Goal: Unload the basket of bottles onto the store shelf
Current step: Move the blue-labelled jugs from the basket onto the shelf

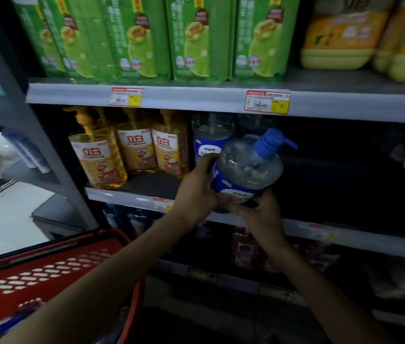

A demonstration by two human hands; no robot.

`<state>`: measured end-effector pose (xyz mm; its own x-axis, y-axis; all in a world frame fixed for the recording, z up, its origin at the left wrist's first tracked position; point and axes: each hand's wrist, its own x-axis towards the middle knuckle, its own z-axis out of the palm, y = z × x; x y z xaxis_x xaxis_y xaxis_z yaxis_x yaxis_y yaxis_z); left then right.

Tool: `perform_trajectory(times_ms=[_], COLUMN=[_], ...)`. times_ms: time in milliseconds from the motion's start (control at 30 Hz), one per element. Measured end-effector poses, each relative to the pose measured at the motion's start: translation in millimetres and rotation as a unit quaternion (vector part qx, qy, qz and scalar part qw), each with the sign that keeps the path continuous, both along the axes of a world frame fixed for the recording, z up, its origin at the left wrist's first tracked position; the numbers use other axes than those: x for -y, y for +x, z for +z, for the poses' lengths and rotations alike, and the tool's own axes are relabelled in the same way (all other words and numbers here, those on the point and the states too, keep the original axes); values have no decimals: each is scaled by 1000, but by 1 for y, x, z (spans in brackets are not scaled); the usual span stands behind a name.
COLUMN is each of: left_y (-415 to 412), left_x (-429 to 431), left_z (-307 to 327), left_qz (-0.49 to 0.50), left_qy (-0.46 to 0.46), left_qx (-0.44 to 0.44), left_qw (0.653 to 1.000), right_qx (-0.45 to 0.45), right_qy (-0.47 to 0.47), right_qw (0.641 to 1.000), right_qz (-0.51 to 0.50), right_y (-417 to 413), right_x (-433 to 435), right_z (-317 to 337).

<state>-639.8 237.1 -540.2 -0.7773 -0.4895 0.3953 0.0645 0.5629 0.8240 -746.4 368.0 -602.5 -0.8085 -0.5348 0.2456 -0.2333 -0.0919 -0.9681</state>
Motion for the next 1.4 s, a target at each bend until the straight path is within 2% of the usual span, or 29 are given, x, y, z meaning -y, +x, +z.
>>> perform_trajectory(times_ms=[133, 233, 433, 767, 1200, 1400], left_y=[-39, -67, -119, -161, -160, -146], left_x=[-1, -1, 0, 4, -4, 1], left_z=[-11, -16, -31, -37, -44, -41], left_qz=[18, 31, 85, 166, 204, 164], left_qy=[-1, 24, 15, 55, 137, 112], left_qx=[-19, -37, -31, -50, -80, -27], left_qw=[1000, 999, 996, 983, 966, 980], right_qx=[-7, -7, -17, -75, -82, -67], right_qy=[5, 12, 44, 85, 103, 124], right_qw=[1000, 1000, 999, 993, 990, 990], right_qz=[-22, -11, 10, 37, 52, 11], right_y=[-34, -58, -109, -168, -169, -148], right_x=[-6, -10, -8, 12, 21, 15], right_z=[4, 7, 7, 11, 2, 0])
